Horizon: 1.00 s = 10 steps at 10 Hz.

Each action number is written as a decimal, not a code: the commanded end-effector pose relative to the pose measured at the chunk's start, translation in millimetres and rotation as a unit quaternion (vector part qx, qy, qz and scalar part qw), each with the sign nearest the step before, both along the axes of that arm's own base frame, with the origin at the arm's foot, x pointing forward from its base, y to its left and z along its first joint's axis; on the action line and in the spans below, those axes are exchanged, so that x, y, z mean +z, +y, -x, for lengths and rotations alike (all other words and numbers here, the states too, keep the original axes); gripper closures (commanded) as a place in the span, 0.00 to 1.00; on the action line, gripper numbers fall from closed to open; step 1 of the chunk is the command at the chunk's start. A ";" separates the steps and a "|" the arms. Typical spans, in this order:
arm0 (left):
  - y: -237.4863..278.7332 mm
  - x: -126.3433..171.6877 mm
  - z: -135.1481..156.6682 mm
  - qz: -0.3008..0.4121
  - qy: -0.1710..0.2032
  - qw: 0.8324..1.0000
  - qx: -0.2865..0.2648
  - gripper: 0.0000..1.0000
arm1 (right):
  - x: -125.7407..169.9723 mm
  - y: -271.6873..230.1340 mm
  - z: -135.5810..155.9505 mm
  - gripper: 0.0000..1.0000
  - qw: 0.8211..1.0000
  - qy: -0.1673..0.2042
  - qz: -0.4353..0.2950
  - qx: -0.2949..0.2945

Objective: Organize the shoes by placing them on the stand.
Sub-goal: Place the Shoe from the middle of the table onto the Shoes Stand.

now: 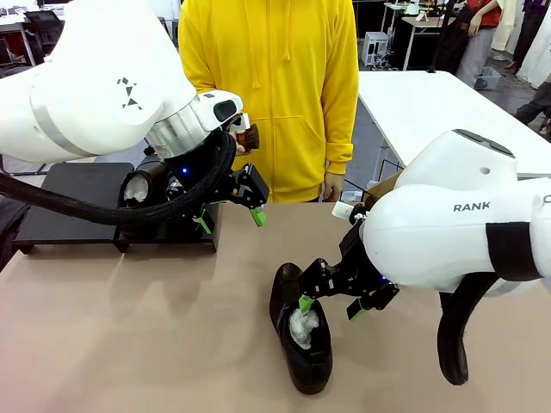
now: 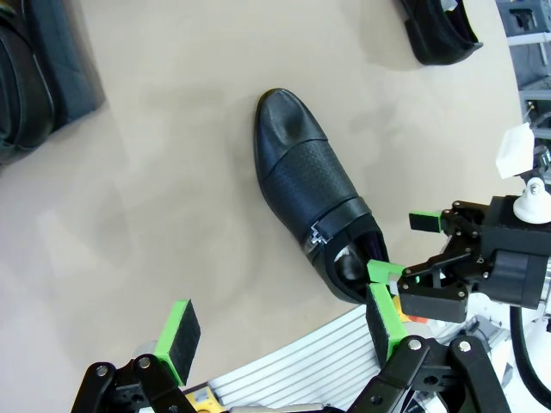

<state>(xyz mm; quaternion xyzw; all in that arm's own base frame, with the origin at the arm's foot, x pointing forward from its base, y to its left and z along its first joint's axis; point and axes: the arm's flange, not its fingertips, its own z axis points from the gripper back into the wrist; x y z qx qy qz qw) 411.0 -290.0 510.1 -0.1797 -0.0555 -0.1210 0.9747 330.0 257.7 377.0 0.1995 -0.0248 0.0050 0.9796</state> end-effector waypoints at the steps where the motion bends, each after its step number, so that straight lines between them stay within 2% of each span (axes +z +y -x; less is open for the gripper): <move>1: 1.0 0.2 1.8 -0.007 -0.005 1.000 0.008 0.00 | -2.6 5.4 0.2 0.00 1.000 -0.005 -0.010 -0.006; 5: 1.0 0.2 1.8 -0.007 -0.005 1.000 0.008 0.00 | -0.4 0.0 -0.1 0.00 1.000 0.000 0.000 0.000; 6: 1.0 0.2 1.8 -0.007 -0.005 1.000 0.008 0.00 | 17.7 -34.0 -1.9 0.00 1.000 -0.013 -0.008 -0.014; 7: 0.0 0.0 0.0 0.000 0.000 1.000 0.000 0.00 | 29.5 -93.0 -9.7 0.00 0.995 -0.025 -0.015 -0.097; 8: -26.1 -7.6 6.1 -0.023 0.015 0.999 -0.020 0.00 | 34.2 -140.3 -13.2 0.00 0.987 -0.023 -0.014 -0.159; 10: -79.7 -21.9 19.1 -0.035 0.059 0.997 -0.022 0.00 | 30.7 -206.1 -15.5 0.00 0.965 -0.010 -0.043 -0.258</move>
